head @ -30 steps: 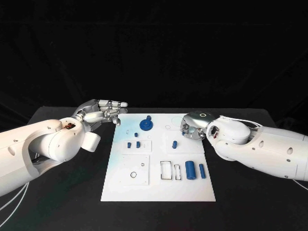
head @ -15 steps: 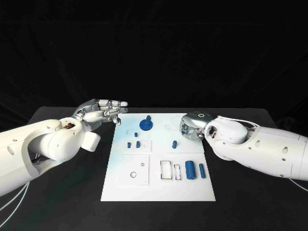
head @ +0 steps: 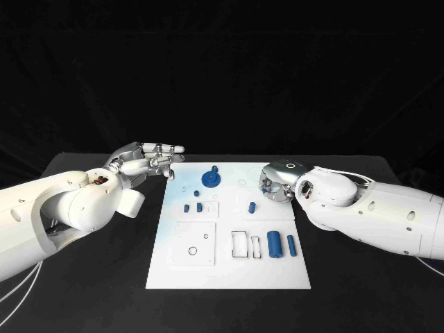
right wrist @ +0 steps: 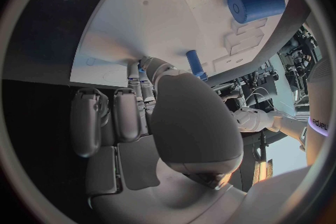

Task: Assemble the parts on the task board

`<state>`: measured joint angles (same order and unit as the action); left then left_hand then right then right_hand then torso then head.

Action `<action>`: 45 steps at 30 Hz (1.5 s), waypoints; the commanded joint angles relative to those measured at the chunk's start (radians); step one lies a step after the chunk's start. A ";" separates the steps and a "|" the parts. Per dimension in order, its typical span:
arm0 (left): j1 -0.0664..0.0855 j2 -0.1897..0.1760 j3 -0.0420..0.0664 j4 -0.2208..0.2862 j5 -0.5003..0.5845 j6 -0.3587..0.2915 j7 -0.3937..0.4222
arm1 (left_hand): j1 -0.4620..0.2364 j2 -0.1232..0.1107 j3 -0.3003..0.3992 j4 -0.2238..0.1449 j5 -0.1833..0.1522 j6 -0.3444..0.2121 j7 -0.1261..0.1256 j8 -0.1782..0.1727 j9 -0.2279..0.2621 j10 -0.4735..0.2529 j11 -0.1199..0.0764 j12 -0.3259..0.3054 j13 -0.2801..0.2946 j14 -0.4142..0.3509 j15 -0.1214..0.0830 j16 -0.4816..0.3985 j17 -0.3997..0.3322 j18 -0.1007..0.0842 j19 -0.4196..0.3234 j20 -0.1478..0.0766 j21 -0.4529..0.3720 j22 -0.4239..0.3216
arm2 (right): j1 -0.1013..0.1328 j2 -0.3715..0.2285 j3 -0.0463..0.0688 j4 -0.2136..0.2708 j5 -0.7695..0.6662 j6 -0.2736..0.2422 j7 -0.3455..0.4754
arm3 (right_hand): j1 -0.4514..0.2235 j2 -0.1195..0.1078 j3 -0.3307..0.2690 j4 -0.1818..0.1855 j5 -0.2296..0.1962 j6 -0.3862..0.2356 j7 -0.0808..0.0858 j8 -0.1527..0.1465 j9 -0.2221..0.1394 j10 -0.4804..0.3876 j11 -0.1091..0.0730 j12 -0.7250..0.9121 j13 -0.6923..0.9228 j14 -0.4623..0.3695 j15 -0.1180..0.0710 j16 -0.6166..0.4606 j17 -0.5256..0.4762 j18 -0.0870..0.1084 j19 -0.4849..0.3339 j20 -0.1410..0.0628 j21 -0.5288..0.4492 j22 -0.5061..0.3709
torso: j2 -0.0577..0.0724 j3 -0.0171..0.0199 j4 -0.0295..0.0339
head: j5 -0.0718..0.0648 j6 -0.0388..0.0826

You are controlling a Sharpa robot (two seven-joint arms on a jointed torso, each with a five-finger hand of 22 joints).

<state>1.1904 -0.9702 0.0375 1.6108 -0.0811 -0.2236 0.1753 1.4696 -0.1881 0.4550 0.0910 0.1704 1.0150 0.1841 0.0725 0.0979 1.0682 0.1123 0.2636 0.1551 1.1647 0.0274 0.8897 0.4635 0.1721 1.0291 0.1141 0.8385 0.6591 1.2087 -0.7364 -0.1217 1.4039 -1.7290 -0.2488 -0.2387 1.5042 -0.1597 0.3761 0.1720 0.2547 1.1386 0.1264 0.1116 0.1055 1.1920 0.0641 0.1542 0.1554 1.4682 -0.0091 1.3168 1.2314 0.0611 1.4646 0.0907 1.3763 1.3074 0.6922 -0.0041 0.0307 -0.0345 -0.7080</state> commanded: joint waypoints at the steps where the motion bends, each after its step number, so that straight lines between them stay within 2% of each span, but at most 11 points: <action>1: 0.000 0.003 0.001 -0.001 0.004 0.016 -0.004 | -0.001 0.009 -0.006 -0.002 0.001 -0.006 -0.001 -0.004 -0.001 -0.007 -0.001 0.006 0.001 -0.007 0.000 -0.005 -0.002 0.013 -0.005 -0.001 -0.004 -0.001 | -0.009 0.000 -0.006 -0.002 0.020 0.003 0.019 | -0.007 0.008 0.018 -0.010 -0.005 0.015 0.000 0.002 0.004 0.015 -0.004 -0.002 0.001 0.041 -0.009 0.007 0.002 -0.020 0.026 -0.003 0.011 0.193 | -0.001 -0.0002 -0.0003 | 0.000 0.001; 9: 0.000 0.005 0.001 -0.004 0.002 0.012 -0.011 | 0.004 0.013 -0.006 -0.006 0.002 -0.008 0.000 -0.004 -0.002 -0.010 0.000 0.008 0.001 -0.010 0.001 -0.007 -0.005 0.013 -0.006 0.000 -0.007 -0.003 | -0.010 -0.009 -0.006 -0.001 0.056 -0.091 0.037 | -0.012 0.019 0.054 -0.034 -0.011 0.030 -0.003 0.006 0.009 0.034 -0.009 -0.004 0.000 0.042 -0.013 0.013 0.006 -0.023 0.032 -0.007 0.026 0.200 | -0.001 -0.0011 0.0006 | -0.001 0.005; 13: 0.000 0.006 0.001 -0.006 0.001 0.010 -0.012 | 0.008 0.014 -0.007 -0.010 0.002 -0.008 0.000 -0.004 -0.002 -0.011 0.000 0.009 0.002 -0.011 0.001 -0.008 -0.006 0.013 -0.006 0.000 -0.007 -0.003 | -0.009 -0.014 -0.005 0.001 0.062 -0.122 0.040 | -0.015 0.019 0.058 -0.037 -0.011 0.030 -0.003 0.005 0.010 0.034 -0.009 -0.005 0.000 0.042 -0.013 0.014 0.007 -0.023 0.032 -0.007 0.025 0.201 | -0.001 -0.0014 0.0006 | 0.001 0.006; 17: 0.000 0.007 0.001 -0.008 0.000 0.011 -0.014 | 0.009 0.014 -0.007 -0.011 0.002 -0.009 0.001 -0.004 -0.002 -0.011 0.000 0.009 0.002 -0.011 0.001 -0.008 -0.007 0.013 -0.006 0.000 -0.008 -0.003 | -0.007 -0.021 -0.004 0.008 0.074 -0.160 0.047 | -0.020 0.015 0.064 -0.043 -0.011 0.029 -0.002 0.004 0.010 0.033 -0.008 -0.009 -0.002 0.042 -0.013 0.014 0.006 -0.023 0.031 -0.007 0.025 0.201 | -0.001 0.0001 0.0006 | 0.005 0.009; 21: 0.000 0.008 0.001 -0.011 0.000 0.012 -0.015 | 0.011 0.015 -0.008 -0.013 0.002 -0.009 0.001 -0.004 -0.002 -0.012 0.001 0.010 0.002 -0.012 0.001 -0.009 -0.008 0.013 -0.006 0.000 -0.008 -0.003 | -0.004 -0.031 -0.002 0.024 0.082 -0.182 0.052 | -0.023 0.014 0.066 -0.044 -0.011 0.029 -0.002 0.003 0.010 0.033 -0.007 -0.011 -0.002 0.042 -0.012 0.015 0.006 -0.023 0.031 -0.007 0.025 0.201 | -0.001 -0.0011 -0.0010 | 0.005 0.010; 26: 0.000 0.009 0.001 -0.012 0.000 0.013 -0.017 | 0.011 0.015 -0.008 -0.013 0.002 -0.009 0.001 -0.004 -0.002 -0.012 0.001 0.010 0.002 -0.012 0.001 -0.009 -0.008 0.013 -0.006 0.000 -0.008 -0.003 | 0.011 -0.060 0.002 0.073 0.093 -0.188 0.052 | -0.028 0.011 0.068 -0.047 -0.014 0.030 -0.002 0.003 0.011 0.033 -0.007 -0.013 -0.003 0.042 -0.012 0.016 0.007 -0.024 0.032 -0.007 0.027 0.202 | -0.001 -0.0011 -0.0014 | 0.005 0.010; 34: 0.000 0.009 0.000 -0.012 0.000 0.011 -0.018 | 0.011 0.015 -0.008 -0.014 0.002 -0.010 0.001 -0.004 -0.003 -0.013 0.001 0.010 0.002 -0.012 0.001 -0.009 -0.009 0.013 -0.006 0.000 -0.008 -0.004 | 0.026 -0.104 0.005 0.200 0.118 -0.193 0.054 | -0.034 0.009 0.070 -0.049 -0.016 0.031 -0.002 0.002 0.011 0.035 -0.007 -0.014 -0.003 0.042 -0.012 0.016 0.007 -0.024 0.032 -0.006 0.028 0.203 | 0.000 -0.0006 -0.0027 | 0.013 0.011; 37: 0.000 0.011 0.000 -0.010 0.000 0.010 -0.017 | 0.011 0.015 -0.008 -0.014 0.002 -0.010 0.001 -0.004 -0.003 -0.013 0.001 0.010 0.002 -0.012 0.001 -0.009 -0.009 0.013 -0.006 0.000 -0.008 -0.004 | 0.020 -0.098 0.005 0.247 0.122 -0.193 0.059 | -0.034 0.009 0.070 -0.049 -0.016 0.031 -0.002 0.002 0.011 0.035 -0.007 -0.014 -0.003 0.042 -0.012 0.016 0.007 -0.024 0.032 -0.006 0.028 0.203 | 0.000 0.0001 -0.0025 | 0.021 0.010; 39: 0.000 0.014 0.000 -0.010 0.000 0.010 -0.016 | 0.011 0.015 -0.009 -0.015 0.002 -0.010 0.002 -0.004 -0.003 -0.014 0.001 0.010 0.001 -0.013 0.001 -0.010 -0.009 0.013 -0.006 0.000 -0.008 -0.004 | 0.013 -0.085 0.005 0.276 0.118 -0.193 0.063 | -0.035 0.008 0.071 -0.049 -0.016 0.031 -0.002 0.002 0.011 0.035 -0.007 -0.014 -0.003 0.042 -0.012 0.017 0.008 -0.024 0.032 -0.006 0.028 0.203 | 0.000 -0.0008 -0.0011 | 0.028 0.009; 42: 0.000 0.018 -0.001 -0.009 0.000 0.007 -0.015 | 0.011 0.015 -0.009 -0.015 0.002 -0.010 0.002 -0.004 -0.003 -0.014 0.001 0.010 0.001 -0.013 0.001 -0.010 -0.009 0.013 -0.006 0.000 -0.008 -0.004 | 0.003 -0.065 0.005 0.297 0.108 -0.192 0.068 | -0.035 0.009 0.072 -0.050 -0.015 0.031 -0.002 0.002 0.011 0.035 -0.007 -0.015 -0.003 0.042 -0.012 0.017 0.008 -0.024 0.032 -0.006 0.028 0.203 | 0.000 -0.0015 -0.0001 | 0.037 0.006; 45: 0.000 0.023 -0.002 -0.010 0.000 0.003 -0.012 | 0.011 0.015 -0.009 -0.015 0.002 -0.010 0.002 -0.004 -0.003 -0.014 0.002 0.010 0.002 -0.013 0.001 -0.010 -0.010 0.013 -0.007 0.000 -0.009 -0.004 | -0.010 -0.040 0.004 0.304 0.097 -0.190 0.073 | -0.036 0.009 0.073 -0.051 -0.014 0.031 -0.002 0.002 0.011 0.035 -0.007 -0.015 -0.004 0.042 -0.012 0.017 0.007 -0.024 0.032 -0.006 0.027 0.203 | -0.001 -0.0022 0.0015 | 0.052 0.000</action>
<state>1.1902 -0.9511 0.0349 1.5985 -0.0820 -0.2248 0.1553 1.4761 -0.1816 0.4453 0.0813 0.1704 1.0112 0.1876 0.0725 0.0961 1.0609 0.1124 0.2705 0.1556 1.1563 0.0287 0.8858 0.4547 0.1714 1.0291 0.1141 0.8344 0.6564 1.2030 -0.7828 -0.1172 1.7037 -1.6144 -0.4360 -0.1842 1.4761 -0.1506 0.4431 0.1213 0.2393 1.1622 0.1232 0.1132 0.1159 1.2205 0.0574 0.1446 0.1525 1.4683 -0.0164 1.3285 1.2379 0.0454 1.4645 0.0908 1.3996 1.3079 0.6921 -0.0053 0.0303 0.0069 -0.7034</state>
